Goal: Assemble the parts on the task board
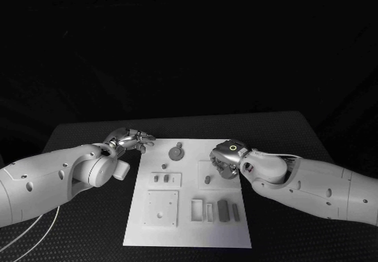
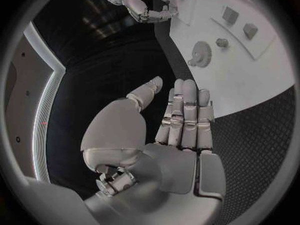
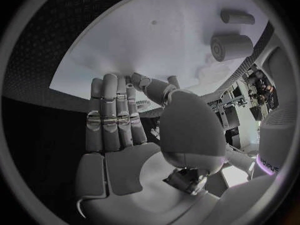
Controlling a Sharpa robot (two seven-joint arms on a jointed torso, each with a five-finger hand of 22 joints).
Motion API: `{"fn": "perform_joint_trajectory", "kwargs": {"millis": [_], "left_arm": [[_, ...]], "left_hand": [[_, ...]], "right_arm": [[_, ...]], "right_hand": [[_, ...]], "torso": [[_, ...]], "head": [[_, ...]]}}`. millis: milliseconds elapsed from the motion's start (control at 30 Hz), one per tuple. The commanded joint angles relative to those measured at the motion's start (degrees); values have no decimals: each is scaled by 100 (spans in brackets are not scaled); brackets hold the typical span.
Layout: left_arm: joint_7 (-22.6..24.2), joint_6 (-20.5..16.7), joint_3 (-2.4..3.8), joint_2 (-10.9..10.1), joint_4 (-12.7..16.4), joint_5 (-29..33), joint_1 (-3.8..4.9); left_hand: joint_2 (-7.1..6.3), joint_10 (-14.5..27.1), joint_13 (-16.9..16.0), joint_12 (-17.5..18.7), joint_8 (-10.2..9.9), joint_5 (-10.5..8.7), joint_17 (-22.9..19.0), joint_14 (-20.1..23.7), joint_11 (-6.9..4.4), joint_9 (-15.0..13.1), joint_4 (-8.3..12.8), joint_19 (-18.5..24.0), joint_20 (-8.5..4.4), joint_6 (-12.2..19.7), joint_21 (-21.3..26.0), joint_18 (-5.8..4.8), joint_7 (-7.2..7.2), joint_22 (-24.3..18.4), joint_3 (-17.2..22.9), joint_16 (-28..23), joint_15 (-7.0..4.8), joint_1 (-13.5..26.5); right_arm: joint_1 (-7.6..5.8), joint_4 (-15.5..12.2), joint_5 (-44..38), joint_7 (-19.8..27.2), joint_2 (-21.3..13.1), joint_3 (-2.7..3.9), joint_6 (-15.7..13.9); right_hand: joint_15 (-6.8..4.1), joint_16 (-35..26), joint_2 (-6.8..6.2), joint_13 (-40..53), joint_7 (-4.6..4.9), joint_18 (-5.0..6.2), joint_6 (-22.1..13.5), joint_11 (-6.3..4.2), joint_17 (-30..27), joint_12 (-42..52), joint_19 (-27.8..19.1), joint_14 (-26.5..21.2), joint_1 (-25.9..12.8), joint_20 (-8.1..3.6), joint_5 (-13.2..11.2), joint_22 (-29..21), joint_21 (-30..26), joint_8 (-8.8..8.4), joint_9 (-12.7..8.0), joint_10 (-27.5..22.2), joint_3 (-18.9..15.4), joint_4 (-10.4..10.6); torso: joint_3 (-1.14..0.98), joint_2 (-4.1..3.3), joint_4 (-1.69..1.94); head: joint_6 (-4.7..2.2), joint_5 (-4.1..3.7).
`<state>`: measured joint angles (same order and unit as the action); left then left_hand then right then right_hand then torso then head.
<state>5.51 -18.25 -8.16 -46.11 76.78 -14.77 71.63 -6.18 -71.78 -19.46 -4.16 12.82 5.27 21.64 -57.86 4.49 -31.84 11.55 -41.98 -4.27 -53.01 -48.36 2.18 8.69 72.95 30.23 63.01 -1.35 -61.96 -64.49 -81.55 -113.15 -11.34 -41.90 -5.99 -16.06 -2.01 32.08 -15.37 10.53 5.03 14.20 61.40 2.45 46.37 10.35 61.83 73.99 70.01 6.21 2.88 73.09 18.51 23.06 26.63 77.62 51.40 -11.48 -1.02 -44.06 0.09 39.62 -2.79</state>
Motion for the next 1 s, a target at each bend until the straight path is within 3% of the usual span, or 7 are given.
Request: {"fn": "perform_joint_trajectory", "kwargs": {"millis": [33, 367, 767, 1000], "left_arm": [[25, 24, 4, 12, 6, 4, 7], [27, 7, 4, 16, -2, 2, 7], [27, -4, 4, 16, -26, 2, 7], [-1, -67, 4, 12, -50, -41, 7]], "left_hand": [[-14, 1, -5, 3, 26, 16, 12, -41, 18, 8, 44, -52, -265, 8, 36, -58, 35, 0, -3, -30, -2, 12], [-9, 2, -6, 2, 31, 26, 23, -61, 17, 11, 51, -67, -268, 9, 34, -57, 35, 3, -7, -22, -6, 11], [-8, 2, -8, 2, 32, 29, 31, -75, 15, 16, 52, -81, -270, 15, 32, -56, 38, 6, -13, -16, -8, 17], [-9, 3, -8, 2, 32, 30, 36, -82, 15, 19, 50, -89, -271, 19, 31, -56, 40, 8, -18, -14, -9, 25]], "right_arm": [[91, 10, -42, 26, -11, -68, 212], [88, -60, 0, 29, -77, -44, 16], [59, -145, 138, 118, -146, 140, 110], [2, -148, 346, 194, -178, 192, 250]], "right_hand": [[-29, 54, 3, 23, -11, 80, 59, -6, 30, 21, 48, 22, 43, -8, -11, 25, 39, 27, 15, 71, 34, -2], [-49, 100, -21, 62, -25, 80, 94, -23, 88, 21, 88, 37, 32, -28, -11, 74, 70, 30, 36, 112, 73, 23], [-55, 116, -32, 77, -28, 80, 103, -28, 109, 17, 101, 40, 25, -36, -11, 92, 80, 29, 45, 123, 82, 39], [-55, 120, -30, 82, -27, 80, 102, -27, 116, 13, 101, 38, 16, -37, -12, 98, 81, 26, 48, 123, 81, 48]], "torso": [[-3, -2, 0], [0, 1, -6], [6, 0, 0], [5, 1, 1]], "head": [[-4, -2], [-10, 14], [-14, 16], [-19, 18]]}}
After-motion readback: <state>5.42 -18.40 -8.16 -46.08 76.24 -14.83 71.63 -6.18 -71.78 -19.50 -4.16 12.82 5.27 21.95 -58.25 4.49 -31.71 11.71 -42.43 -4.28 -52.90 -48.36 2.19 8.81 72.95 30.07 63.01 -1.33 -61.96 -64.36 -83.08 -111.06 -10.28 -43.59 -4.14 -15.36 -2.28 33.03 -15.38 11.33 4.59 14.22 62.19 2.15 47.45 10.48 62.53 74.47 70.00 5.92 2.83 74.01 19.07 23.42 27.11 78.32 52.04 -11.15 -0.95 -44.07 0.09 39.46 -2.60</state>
